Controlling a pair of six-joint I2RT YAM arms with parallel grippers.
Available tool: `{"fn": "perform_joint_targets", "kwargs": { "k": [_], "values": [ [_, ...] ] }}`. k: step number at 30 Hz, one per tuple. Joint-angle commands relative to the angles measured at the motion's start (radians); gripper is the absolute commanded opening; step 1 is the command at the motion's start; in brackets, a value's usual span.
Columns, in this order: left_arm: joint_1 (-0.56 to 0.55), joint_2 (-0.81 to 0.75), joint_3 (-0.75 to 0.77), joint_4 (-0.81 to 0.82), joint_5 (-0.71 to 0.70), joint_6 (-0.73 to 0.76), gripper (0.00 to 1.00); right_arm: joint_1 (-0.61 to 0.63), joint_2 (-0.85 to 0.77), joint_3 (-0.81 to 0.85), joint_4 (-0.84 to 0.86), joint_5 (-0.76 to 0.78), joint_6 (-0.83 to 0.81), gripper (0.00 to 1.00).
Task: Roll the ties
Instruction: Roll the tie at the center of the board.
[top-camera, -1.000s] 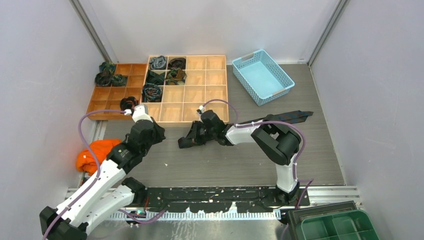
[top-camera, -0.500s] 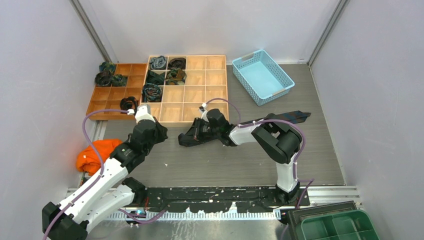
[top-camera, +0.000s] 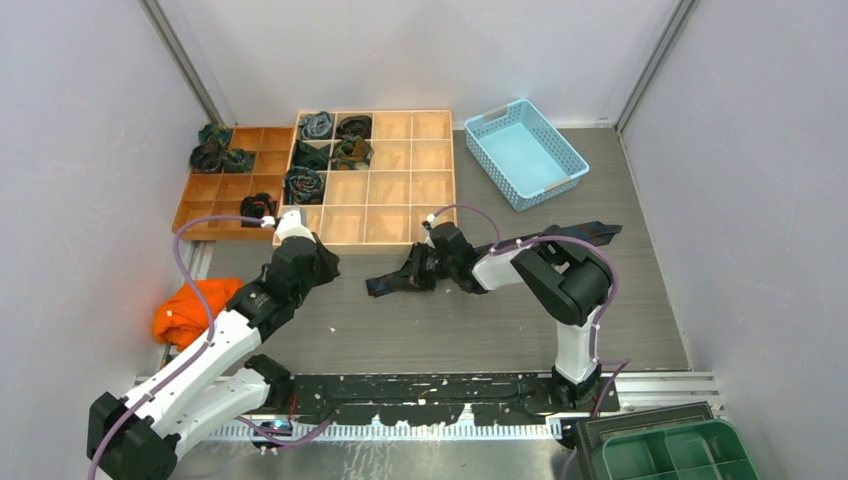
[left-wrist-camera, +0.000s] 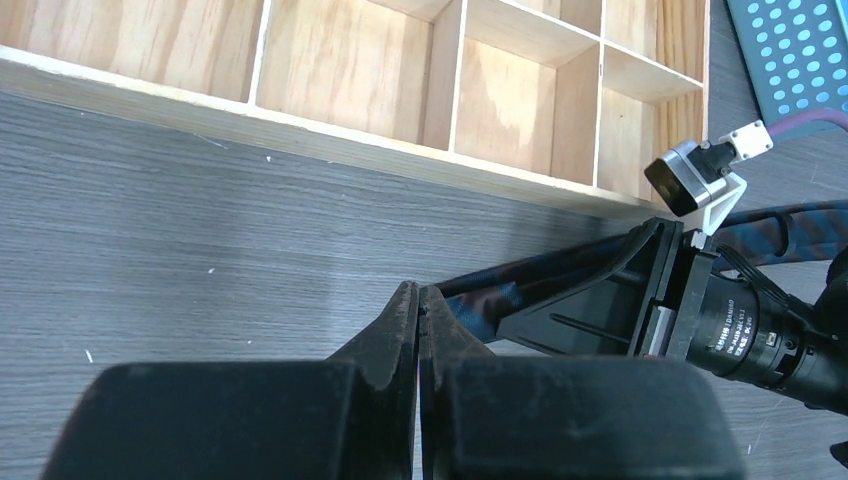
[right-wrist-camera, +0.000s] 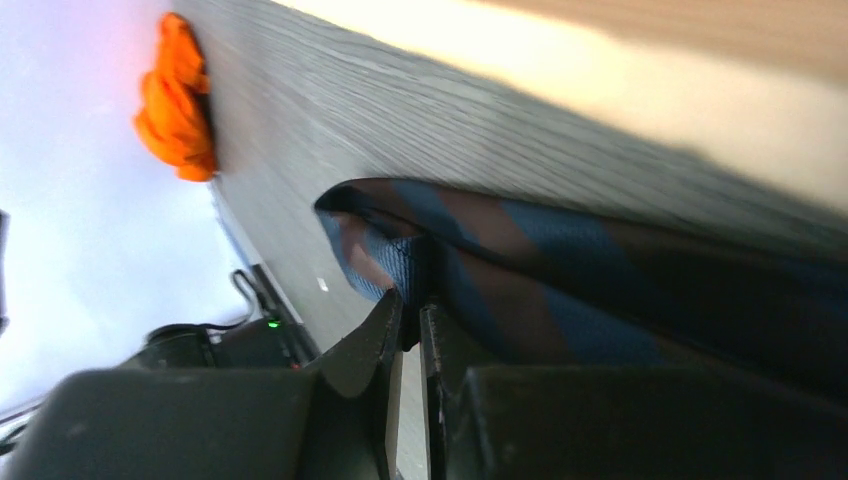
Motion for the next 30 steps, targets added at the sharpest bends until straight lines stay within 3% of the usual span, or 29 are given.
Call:
{"fn": "perform_joint_targets", "kwargs": {
  "k": [1,7,14,20,23,25,27,30],
  "values": [
    [-0.003,0.0,-0.006,0.073,0.008,0.002,0.0,0.001,-0.091,0.045,-0.212,0.088,-0.141,0.15],
    [-0.003,0.015,-0.027,0.097,0.014,0.001,0.0,0.01,-0.105,0.104,-0.406,0.183,-0.232,0.17],
    [-0.003,0.066,-0.044,0.144,0.034,0.009,0.0,0.058,-0.112,0.204,-0.598,0.287,-0.314,0.44],
    [0.015,0.174,-0.05,0.232,0.044,0.007,0.0,0.15,-0.222,0.293,-0.755,0.481,-0.391,0.52],
    [0.065,0.282,-0.038,0.327,0.119,0.005,0.0,0.189,-0.271,0.309,-0.814,0.567,-0.4,0.56],
    [0.088,0.364,-0.028,0.394,0.173,0.005,0.0,0.206,-0.294,0.3,-0.833,0.596,-0.39,0.55],
    [0.099,0.447,-0.014,0.446,0.235,0.007,0.0,0.222,-0.306,0.281,-0.837,0.61,-0.374,0.48],
    [0.104,0.547,-0.007,0.52,0.289,-0.001,0.0,0.228,-0.304,0.247,-0.812,0.584,-0.35,0.23]
  ]
}}
